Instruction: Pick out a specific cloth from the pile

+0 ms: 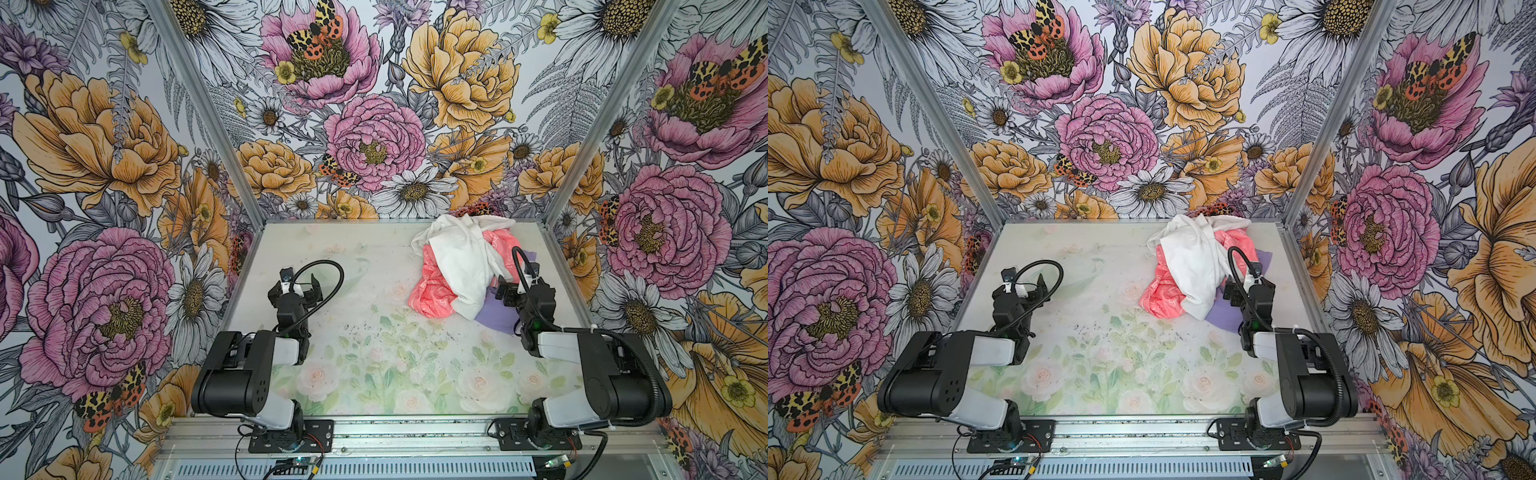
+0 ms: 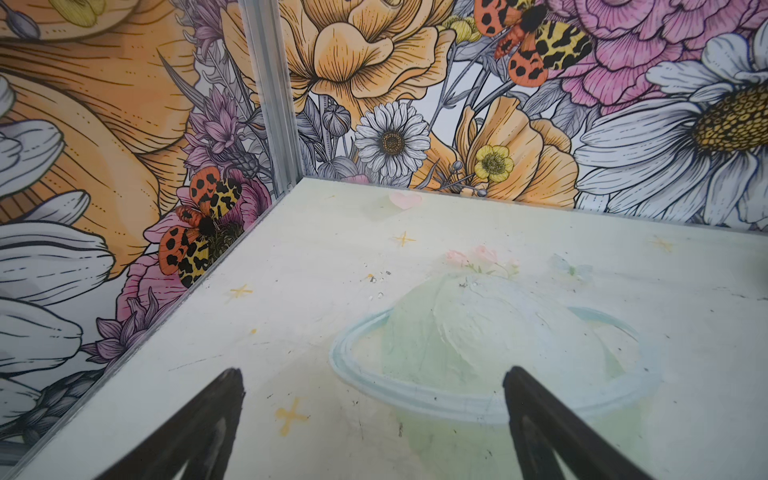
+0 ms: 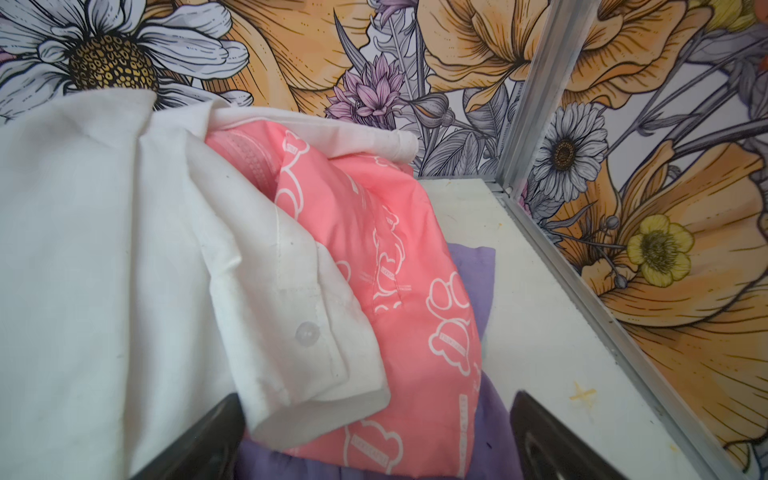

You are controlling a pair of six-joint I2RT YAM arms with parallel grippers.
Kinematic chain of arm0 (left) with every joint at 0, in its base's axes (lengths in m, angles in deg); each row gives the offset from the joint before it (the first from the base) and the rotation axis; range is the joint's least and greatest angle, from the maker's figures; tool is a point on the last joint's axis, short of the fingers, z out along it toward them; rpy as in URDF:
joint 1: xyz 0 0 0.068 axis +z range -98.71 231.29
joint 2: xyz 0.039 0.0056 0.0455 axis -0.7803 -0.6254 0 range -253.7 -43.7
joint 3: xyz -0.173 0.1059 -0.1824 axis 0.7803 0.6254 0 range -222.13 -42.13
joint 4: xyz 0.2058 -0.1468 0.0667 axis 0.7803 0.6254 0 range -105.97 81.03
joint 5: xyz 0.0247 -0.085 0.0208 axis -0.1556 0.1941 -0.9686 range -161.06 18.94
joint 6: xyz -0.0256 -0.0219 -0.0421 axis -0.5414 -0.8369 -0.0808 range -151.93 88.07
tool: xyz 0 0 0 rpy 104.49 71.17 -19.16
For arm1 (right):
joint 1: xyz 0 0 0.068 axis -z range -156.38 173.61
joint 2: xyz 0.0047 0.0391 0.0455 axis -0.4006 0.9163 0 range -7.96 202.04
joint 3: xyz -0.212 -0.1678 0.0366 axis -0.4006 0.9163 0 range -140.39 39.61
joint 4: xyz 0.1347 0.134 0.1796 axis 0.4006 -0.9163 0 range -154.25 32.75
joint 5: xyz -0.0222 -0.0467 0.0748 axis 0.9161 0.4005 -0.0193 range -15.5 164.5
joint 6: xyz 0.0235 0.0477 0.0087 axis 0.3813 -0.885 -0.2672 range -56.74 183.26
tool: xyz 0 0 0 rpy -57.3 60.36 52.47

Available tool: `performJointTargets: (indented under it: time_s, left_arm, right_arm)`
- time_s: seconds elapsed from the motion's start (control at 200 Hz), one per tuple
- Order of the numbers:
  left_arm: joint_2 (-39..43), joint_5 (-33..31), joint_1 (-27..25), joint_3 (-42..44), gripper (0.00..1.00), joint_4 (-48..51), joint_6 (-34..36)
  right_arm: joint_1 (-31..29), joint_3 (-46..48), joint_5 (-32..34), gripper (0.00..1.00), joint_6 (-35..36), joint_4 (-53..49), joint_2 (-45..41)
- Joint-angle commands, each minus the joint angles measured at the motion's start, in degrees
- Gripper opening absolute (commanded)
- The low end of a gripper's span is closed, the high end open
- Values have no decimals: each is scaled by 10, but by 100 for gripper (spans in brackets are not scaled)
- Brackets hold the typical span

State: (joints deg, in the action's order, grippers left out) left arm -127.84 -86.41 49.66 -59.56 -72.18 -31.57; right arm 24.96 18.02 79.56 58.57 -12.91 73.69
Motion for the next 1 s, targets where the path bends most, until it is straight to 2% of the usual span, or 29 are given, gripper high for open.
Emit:
performJointTargets:
  time_s: [0.0,0.125,0.215,0.48,0.656,0.801,0.996]
  left_arm:
    - [46,3,-6,8,98,4,5]
    - [120,-35,-36,-5,99,95,18]
    - [182,-57,-63,-29,99,180,-1]
    - [294,-41,-164,-94,99,346,-24]
    - [325,-18,-211,-126,99,431,-35]
    - [341,15,-224,-130,99,438,-58]
    - [330,61,-231,-143,99,436,-61]
  right_arm:
    - [-7,-7,27,99,-12,-59,-68]
    - [-12,-12,47,100,-40,-142,-162]
    - [-12,-37,41,99,-66,-233,-226]
    - [-14,-92,5,97,-132,-440,-352]
    - [-15,-96,-13,91,-182,-509,-378]
    - [-15,-94,-19,87,-216,-538,-367]
    - [-16,-98,-21,81,-240,-560,-312]
